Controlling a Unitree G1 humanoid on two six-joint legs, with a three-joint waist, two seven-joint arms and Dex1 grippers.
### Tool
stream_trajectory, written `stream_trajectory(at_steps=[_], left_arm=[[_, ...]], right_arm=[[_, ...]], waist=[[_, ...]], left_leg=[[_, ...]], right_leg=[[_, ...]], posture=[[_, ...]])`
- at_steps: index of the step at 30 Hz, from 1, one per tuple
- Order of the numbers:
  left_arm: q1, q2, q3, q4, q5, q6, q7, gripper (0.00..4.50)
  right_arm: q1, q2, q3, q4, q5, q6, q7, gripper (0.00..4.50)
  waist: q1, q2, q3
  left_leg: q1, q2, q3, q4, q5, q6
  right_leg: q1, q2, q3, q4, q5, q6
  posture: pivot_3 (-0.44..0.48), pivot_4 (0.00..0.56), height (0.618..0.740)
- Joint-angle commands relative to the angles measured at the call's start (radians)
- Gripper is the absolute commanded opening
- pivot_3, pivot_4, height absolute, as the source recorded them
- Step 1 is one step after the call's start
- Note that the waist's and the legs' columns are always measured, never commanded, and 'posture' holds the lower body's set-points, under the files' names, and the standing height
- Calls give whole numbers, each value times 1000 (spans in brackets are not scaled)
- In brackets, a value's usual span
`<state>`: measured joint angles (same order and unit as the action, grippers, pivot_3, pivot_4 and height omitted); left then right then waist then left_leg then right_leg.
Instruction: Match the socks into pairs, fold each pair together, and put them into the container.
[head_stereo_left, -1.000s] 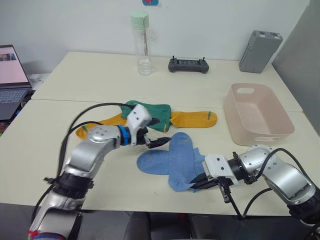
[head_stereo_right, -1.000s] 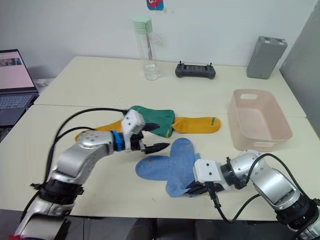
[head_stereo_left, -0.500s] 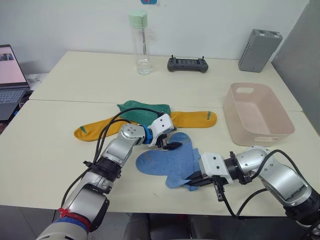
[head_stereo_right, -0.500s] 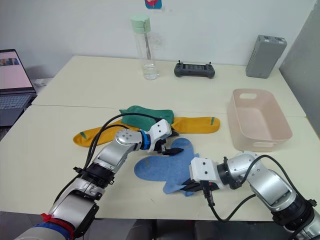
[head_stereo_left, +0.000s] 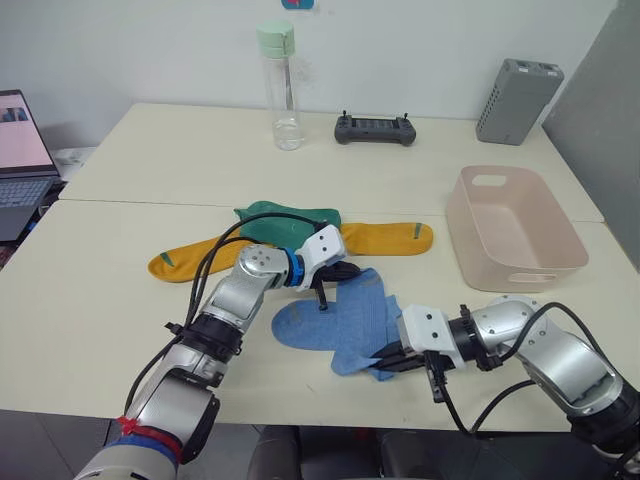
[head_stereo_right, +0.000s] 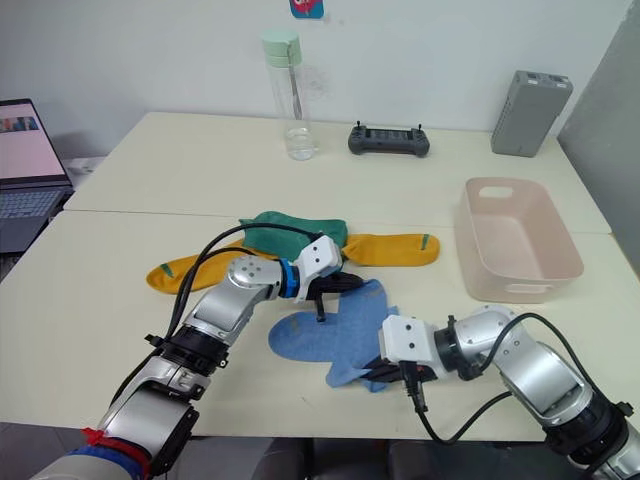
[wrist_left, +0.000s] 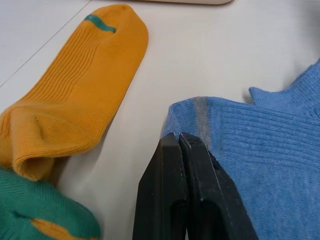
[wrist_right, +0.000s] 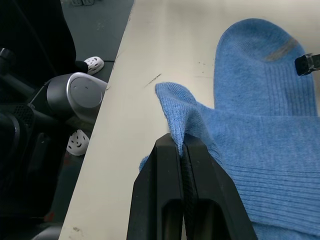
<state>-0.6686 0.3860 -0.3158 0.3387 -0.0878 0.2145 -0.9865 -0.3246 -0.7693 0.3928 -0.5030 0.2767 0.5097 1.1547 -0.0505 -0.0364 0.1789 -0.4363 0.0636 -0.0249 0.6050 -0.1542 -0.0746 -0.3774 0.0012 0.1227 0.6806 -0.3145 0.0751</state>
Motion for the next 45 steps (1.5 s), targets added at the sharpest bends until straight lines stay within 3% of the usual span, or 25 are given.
stream_trajectory(at_steps=[1,8,13,22,25,28,41,45], left_arm=[[26,25,52,-90,-13,40,27,6],[58,10,64,-144,-40,58,15,6],[34,2,43,-95,26,11,56,1452],[1,-9,30,-19,55,-37,29,1452],[-3,-15,31,-15,46,-31,5,871],[1,-13,31,-23,45,-23,-17,6],[38,24,94,-93,32,46,39,6],[114,63,201,-297,-82,266,61,6]], right_arm=[[-17,-8,-35,-5,9,-33,12,0],[-26,-20,-33,5,11,-52,46,0],[-27,-18,-24,11,-3,-60,51,0],[-21,-14,-27,-6,-3,-47,41,0],[-24,-9,-27,-6,-3,-44,36,0],[-25,-8,-29,-3,-4,-44,35,0],[-70,-14,-61,46,-2,-78,51,0],[-82,-10,-74,107,-47,-195,46,0]], waist=[[0,0,0],[4,0,0],[10,0,0],[12,0,0],[12,0,0],[12,0,0],[11,0,0],[7,0,0]], left_leg=[[0,0,0,0,0,0],[0,0,0,0,0,0],[0,0,0,1,0,0],[0,0,0,1,0,0],[0,0,0,1,0,0],[0,0,-1,1,0,0],[0,0,-1,1,0,0],[0,0,0,1,0,0]], right_leg=[[0,0,0,0,0,0],[0,0,-1,0,0,0],[1,0,-1,0,0,0],[1,0,-1,0,0,0],[1,0,-1,0,0,0],[1,0,-1,0,0,0],[1,0,-1,0,0,0],[1,0,0,0,0,0]], posture=[[0,150,740],[0,150,740],[0,150,740],[0,150,740],[0,150,740],[0,150,740],[0,150,740],[0,150,740]])
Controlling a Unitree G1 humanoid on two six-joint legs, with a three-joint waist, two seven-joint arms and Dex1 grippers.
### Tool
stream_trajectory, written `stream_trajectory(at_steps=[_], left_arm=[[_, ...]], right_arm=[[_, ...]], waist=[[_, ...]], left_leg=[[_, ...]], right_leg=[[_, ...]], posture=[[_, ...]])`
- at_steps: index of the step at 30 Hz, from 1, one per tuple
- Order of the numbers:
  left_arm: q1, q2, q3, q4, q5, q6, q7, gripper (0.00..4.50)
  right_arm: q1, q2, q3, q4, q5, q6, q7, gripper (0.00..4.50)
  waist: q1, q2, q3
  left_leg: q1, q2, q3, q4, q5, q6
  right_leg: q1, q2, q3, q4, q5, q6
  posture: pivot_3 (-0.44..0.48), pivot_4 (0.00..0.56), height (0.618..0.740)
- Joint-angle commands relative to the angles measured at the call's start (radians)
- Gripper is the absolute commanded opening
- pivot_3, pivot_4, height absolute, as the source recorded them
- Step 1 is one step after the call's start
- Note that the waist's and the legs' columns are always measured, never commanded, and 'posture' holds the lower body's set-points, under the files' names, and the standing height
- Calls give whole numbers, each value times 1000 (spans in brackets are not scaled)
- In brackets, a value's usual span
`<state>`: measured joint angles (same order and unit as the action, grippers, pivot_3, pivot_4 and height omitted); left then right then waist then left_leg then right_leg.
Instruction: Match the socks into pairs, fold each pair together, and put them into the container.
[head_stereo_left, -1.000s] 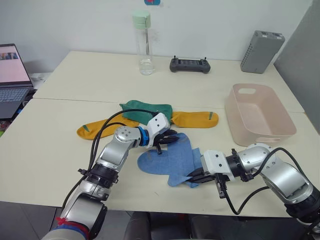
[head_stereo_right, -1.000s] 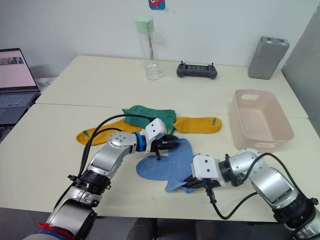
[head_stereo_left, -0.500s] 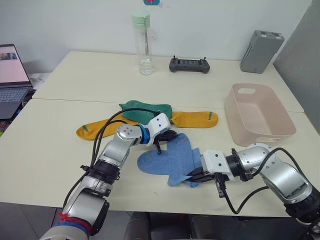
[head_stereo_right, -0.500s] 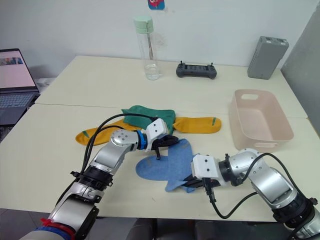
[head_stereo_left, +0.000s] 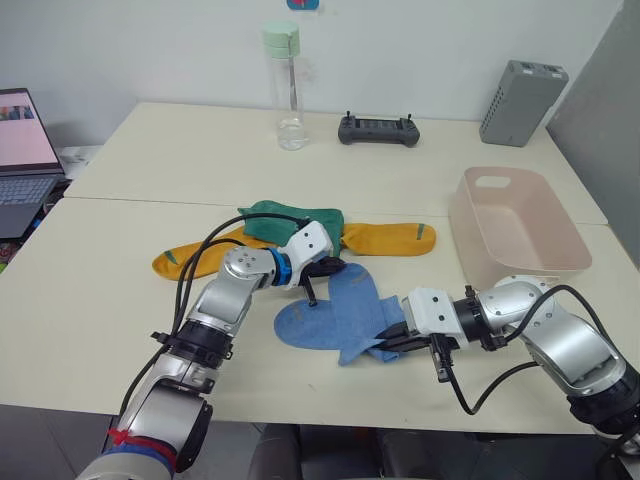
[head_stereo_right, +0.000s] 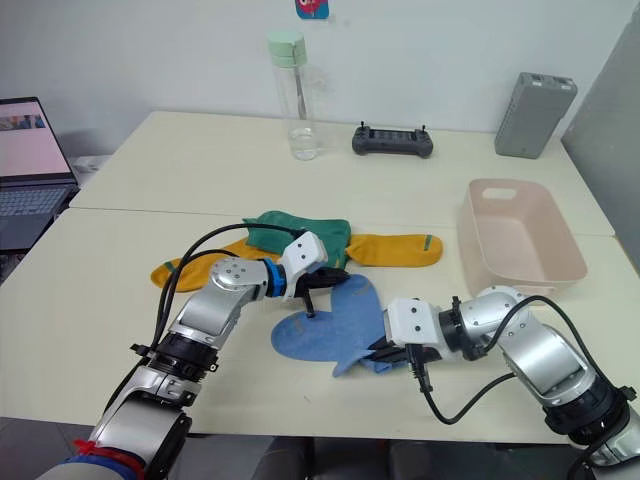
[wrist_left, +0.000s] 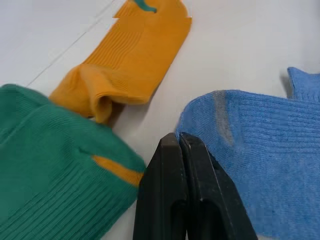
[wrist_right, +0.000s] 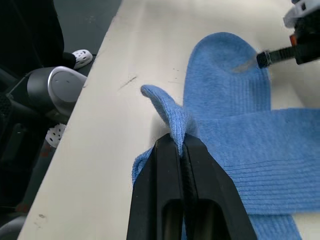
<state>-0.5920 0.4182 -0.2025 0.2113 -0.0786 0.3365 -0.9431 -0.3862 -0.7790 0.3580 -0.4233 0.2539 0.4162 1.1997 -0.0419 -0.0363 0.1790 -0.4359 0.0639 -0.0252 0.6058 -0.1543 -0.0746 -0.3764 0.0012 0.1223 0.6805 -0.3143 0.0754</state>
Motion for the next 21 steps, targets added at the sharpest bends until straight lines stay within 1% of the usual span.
stream_trajectory(at_steps=[1,3,5,9,12,15,18,21], left_arm=[[69,51,113,-232,-125,205,13,6],[146,103,166,-348,-183,314,10,6],[194,125,206,-422,-232,402,36,6],[269,103,316,-564,-351,584,131,6],[304,92,368,-636,-395,651,197,6],[341,91,399,-686,-431,692,244,6],[397,118,421,-721,-452,702,256,6],[436,147,403,-721,-449,677,255,6]], right_arm=[[-23,-1,-44,52,-36,-146,4,0],[-38,-16,-48,146,-96,-318,18,0],[-46,-22,-52,213,-114,-416,39,0],[-112,25,-55,358,-129,-575,55,0],[-129,41,-44,412,-133,-634,78,0],[-102,34,-47,400,-123,-650,91,0],[-36,-7,-69,303,-77,-568,106,0],[39,-50,-92,207,-47,-491,98,0]], waist=[[-6,0,0],[-15,0,0],[-16,1,1],[-15,1,1],[-13,1,1],[-13,1,1],[-12,1,1],[-11,1,1]], left_leg=[[0,0,0,0,0,0],[0,0,0,-1,0,0],[1,1,0,-1,0,0],[2,1,-1,0,0,0],[2,0,-1,2,0,0],[2,0,-1,2,0,0],[2,0,-1,1,0,0],[2,0,-1,0,0,0]], right_leg=[[0,0,0,0,0,0],[0,0,0,0,0,0],[1,0,0,0,0,0],[2,0,-1,0,0,0],[3,-1,-1,0,1,2],[4,-1,-1,0,1,1],[3,-1,-1,0,0,0],[3,-1,-1,0,0,-3]], posture=[[0,150,740],[0,150,740],[0,150,740],[0,150,740],[0,150,740],[0,150,740],[0,150,740],[0,150,740]])
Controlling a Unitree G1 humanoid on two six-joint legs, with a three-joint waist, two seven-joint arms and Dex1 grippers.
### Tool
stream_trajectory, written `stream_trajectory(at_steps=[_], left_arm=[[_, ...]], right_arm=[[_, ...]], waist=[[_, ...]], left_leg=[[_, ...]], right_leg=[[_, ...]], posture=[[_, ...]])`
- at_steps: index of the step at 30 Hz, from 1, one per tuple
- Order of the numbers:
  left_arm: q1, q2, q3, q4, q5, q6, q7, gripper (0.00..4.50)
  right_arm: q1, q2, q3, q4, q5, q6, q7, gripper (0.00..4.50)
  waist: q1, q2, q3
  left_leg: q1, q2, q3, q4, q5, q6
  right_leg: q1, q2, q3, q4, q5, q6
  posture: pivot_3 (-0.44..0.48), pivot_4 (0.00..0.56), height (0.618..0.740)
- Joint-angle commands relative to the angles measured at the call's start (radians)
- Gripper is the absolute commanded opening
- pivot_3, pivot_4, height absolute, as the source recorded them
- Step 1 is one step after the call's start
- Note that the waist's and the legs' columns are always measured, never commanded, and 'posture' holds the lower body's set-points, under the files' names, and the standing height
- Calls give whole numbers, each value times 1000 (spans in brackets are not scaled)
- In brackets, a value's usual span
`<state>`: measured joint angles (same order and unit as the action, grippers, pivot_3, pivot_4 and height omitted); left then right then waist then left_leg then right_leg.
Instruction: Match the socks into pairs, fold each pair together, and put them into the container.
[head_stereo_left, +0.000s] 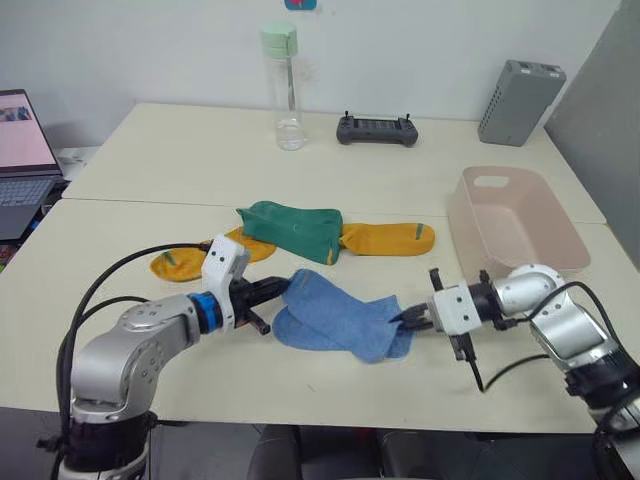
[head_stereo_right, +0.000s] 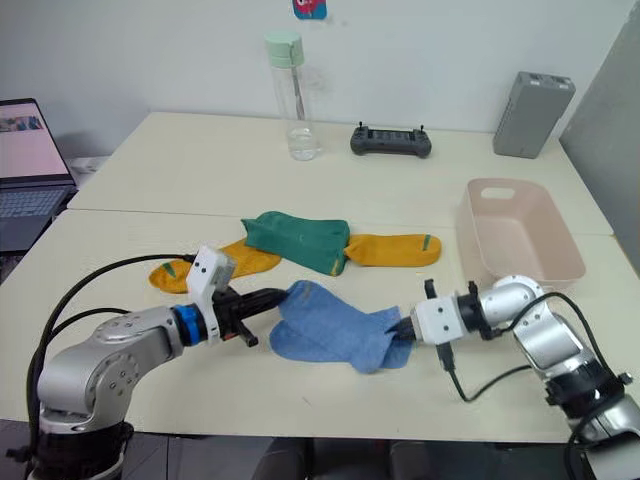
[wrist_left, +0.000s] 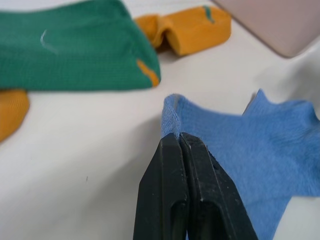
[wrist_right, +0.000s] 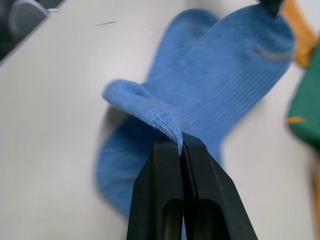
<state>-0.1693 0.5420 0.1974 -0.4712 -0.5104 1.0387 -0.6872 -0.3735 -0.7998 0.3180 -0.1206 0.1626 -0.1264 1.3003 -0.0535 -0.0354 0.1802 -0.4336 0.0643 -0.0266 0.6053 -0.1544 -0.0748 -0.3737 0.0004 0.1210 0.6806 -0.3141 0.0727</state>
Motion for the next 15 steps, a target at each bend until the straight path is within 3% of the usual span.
stream_trajectory(at_steps=[1,5,9,14,15], left_arm=[[19,28,-6,-31,-14,-35,-1,0],[19,41,-28,-10,-12,-59,-7,0],[25,87,-14,4,-36,-81,-56,921],[9,174,-64,67,2,-168,-125,2463],[-8,190,-88,95,21,-199,-145,2463]], right_arm=[[55,-36,-58,-122,56,88,-14,226],[148,-70,-96,-178,34,143,-60,1325],[301,-122,-242,-317,155,357,-128,2747],[450,-109,-402,-493,375,706,-289,2762],[467,-89,-427,-529,443,791,-343,2762]], waist=[[0,0,0],[1,0,0],[3,0,0],[5,0,0],[5,0,0]], left_leg=[[0,0,0,0,0,0],[1,0,1,2,0,0],[1,-1,2,3,0,0],[1,0,2,2,0,0],[1,0,2,2,0,0]], right_leg=[[0,0,0,0,0,0],[0,0,1,0,-3,-3],[0,-1,2,0,-3,-3],[0,-1,2,0,-4,-5],[-1,-1,2,0,-4,-4]], posture=[[0,150,740],[0,150,740],[0,150,740],[0,150,740],[0,150,740]])
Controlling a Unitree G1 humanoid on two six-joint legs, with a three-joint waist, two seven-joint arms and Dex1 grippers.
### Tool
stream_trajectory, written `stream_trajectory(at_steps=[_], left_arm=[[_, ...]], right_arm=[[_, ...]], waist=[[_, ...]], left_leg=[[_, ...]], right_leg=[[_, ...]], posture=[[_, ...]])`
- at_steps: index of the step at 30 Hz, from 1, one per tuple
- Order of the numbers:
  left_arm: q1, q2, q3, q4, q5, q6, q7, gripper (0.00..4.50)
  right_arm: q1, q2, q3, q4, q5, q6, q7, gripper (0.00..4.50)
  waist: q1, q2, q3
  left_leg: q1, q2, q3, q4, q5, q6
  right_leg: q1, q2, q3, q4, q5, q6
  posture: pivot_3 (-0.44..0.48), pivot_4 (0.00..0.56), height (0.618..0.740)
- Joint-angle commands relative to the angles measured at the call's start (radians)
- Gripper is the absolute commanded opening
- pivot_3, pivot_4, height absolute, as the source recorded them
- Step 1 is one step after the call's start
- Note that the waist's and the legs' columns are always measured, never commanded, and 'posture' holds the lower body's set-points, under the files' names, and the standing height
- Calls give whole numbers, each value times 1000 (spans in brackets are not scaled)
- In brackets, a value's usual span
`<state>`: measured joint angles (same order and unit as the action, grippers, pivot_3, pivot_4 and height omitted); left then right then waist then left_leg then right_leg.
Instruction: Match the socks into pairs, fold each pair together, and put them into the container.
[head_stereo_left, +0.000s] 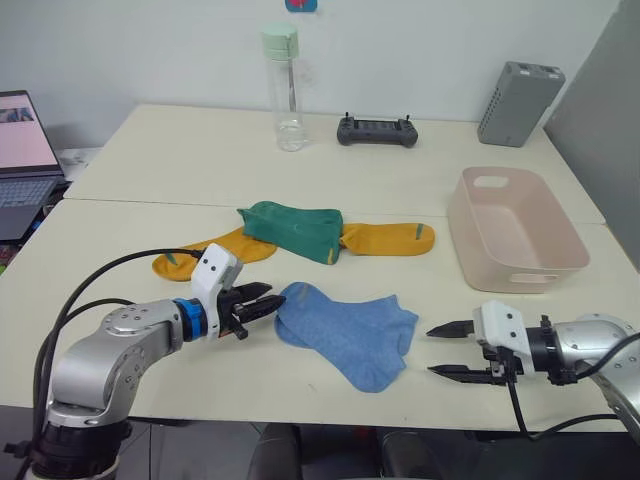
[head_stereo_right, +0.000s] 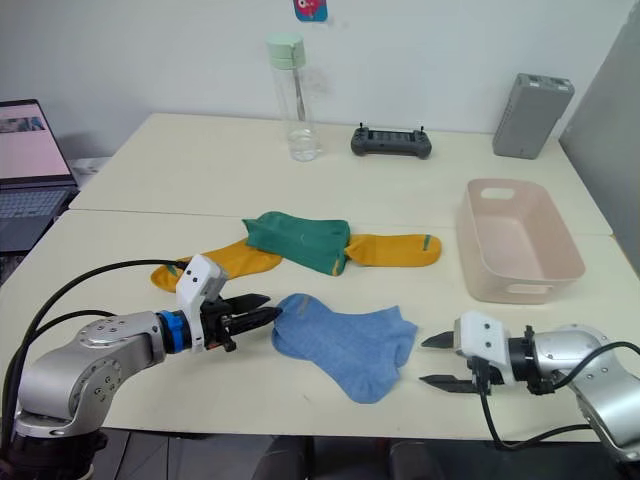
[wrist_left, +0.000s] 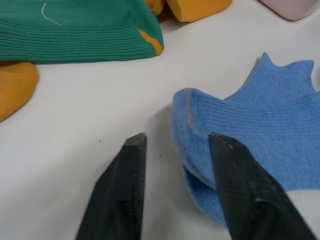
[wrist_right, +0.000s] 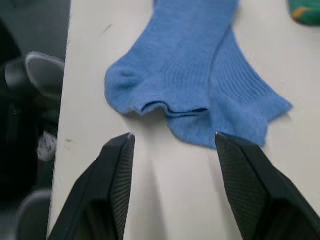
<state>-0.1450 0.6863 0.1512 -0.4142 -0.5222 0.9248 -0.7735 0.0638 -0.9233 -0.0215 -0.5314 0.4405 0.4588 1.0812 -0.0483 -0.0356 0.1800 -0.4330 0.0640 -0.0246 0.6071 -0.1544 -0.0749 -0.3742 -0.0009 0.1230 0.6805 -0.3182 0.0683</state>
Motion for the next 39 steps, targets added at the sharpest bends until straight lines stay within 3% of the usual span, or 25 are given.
stream_trajectory(at_steps=[1,9,19,21,24,28,30,39], left_arm=[[-63,52,-73,80,55,-120,-73,2463],[-219,21,-238,268,151,-254,-132,2463],[-247,-7,-295,311,201,-279,-130,2463],[-249,-6,-298,310,206,-276,-132,2512],[-247,-2,-291,301,207,-267,-131,1900],[-222,9,-272,275,193,-249,-137,641],[-210,9,-263,264,186,-243,-135,25],[-139,3,-115,129,45,-79,-92,25]], right_arm=[[36,63,-99,-149,216,283,-186,2762],[7,110,7,-221,259,462,-339,2762],[-21,115,127,-165,209,446,-340,2762],[-45,124,138,-143,205,442,-334,2338],[-72,127,136,-131,213,448,-327,1436],[-91,118,130,-129,232,464,-311,29],[-99,120,122,-128,241,475,-309,0],[-157,89,18,-131,350,555,-301,0]], waist=[[-1,0,0],[0,-1,0],[-1,-1,0],[-2,-1,0],[-3,-1,0],[-3,-1,0],[-3,-1,0],[-5,-1,0]], left_leg=[[0,0,0,0,0,0],[-1,-1,2,0,0,0],[-4,-1,1,-6,0,0],[-3,-1,1,-6,0,0],[-3,-1,1,-5,0,0],[-3,-1,1,-5,0,0],[-3,-1,1,-5,0,0],[-3,0,1,-5,0,0]], right_leg=[[0,0,0,0,0,0],[-6,-2,2,-2,0,0],[-6,1,0,0,1,4],[-6,1,0,0,1,4],[-5,0,0,0,2,4],[-5,0,0,0,2,4],[-5,0,0,0,2,4],[-5,0,0,0,2,5]], posture=[[0,150,740],[0,150,740],[0,150,740],[0,150,740],[0,150,740],[0,150,740],[0,150,740],[0,150,740]])
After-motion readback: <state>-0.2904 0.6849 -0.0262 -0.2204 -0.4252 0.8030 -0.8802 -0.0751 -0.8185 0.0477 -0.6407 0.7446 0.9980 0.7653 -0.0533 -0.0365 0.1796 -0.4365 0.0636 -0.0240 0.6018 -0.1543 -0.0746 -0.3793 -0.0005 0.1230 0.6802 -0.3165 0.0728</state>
